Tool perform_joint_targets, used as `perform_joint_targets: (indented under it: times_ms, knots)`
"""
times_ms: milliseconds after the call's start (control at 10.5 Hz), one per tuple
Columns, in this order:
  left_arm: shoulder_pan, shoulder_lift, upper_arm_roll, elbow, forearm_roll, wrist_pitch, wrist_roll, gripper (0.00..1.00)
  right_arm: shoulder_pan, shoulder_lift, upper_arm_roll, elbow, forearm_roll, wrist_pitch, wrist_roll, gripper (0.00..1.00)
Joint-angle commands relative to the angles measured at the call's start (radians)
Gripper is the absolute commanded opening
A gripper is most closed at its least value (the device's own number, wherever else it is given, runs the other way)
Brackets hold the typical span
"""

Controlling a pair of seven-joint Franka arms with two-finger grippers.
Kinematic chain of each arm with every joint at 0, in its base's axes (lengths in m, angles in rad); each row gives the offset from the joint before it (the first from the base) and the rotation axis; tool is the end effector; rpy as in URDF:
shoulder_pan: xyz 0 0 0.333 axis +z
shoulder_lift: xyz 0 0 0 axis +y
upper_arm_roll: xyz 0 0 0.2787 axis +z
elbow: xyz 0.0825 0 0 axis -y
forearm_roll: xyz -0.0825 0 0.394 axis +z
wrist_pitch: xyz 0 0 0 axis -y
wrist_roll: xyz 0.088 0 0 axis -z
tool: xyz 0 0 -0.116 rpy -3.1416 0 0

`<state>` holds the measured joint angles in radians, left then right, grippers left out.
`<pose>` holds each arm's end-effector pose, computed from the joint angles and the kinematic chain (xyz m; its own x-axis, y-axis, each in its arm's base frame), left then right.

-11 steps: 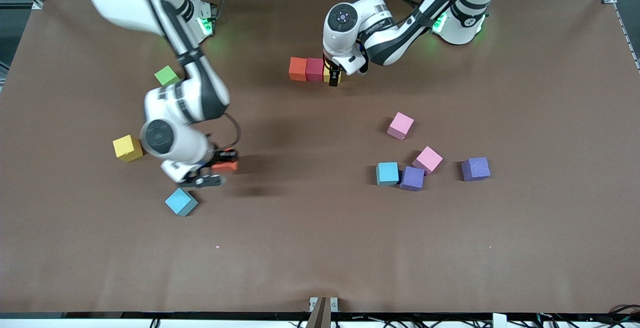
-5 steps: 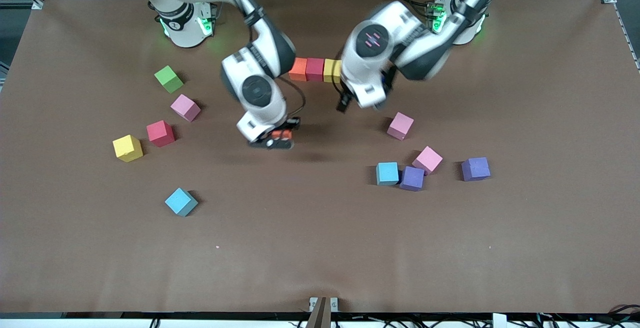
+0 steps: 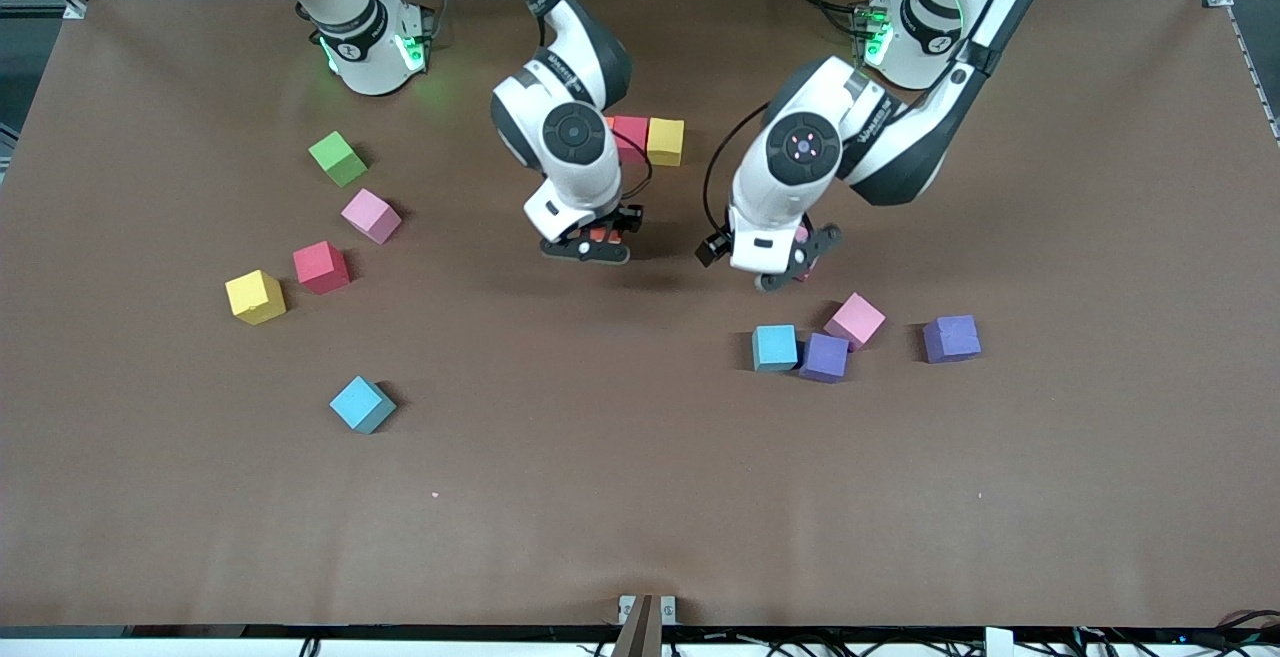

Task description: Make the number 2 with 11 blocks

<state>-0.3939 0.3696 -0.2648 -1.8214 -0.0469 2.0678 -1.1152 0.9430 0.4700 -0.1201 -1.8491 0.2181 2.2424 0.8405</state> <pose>0.4921 -0.3771 0.2831 0.8665 0.4697 -0.1690 0.4696 -0.8818 -0.0433 0.4176 0.4642 0.2163 0.9807 -0.1460 -0.1303 -0.1490 -0.9888 -0.0131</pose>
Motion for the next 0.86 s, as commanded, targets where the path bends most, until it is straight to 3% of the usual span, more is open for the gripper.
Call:
perform_joint_targets:
  times_ms: [0, 285, 381, 571, 761]
  knots:
    - [-0.052, 0.061, 0.081, 0.073, 0.012, -0.020, 0.267, 1.00, 0.060, 0.009, -0.007, -0.012, 0.078, 0.049, 0.054, 0.30]
    - [-0.108, 0.132, 0.180, 0.134, 0.018, 0.008, 0.337, 1.00, 0.138, 0.047, -0.007, -0.018, 0.130, 0.104, 0.115, 0.30]
    - [-0.117, 0.162, 0.187, 0.154, 0.019, 0.009, 0.354, 1.00, 0.163, 0.067, -0.007, -0.015, 0.130, 0.115, 0.130, 0.30]
    - [-0.120, 0.195, 0.196, 0.156, 0.143, 0.028, 0.386, 1.00, 0.207, 0.099, -0.009, -0.015, 0.130, 0.134, 0.155, 0.30]
    - [-0.118, 0.238, 0.196, 0.200, 0.157, 0.029, 0.408, 1.00, 0.232, 0.108, -0.009, -0.025, 0.130, 0.134, 0.158, 0.30]
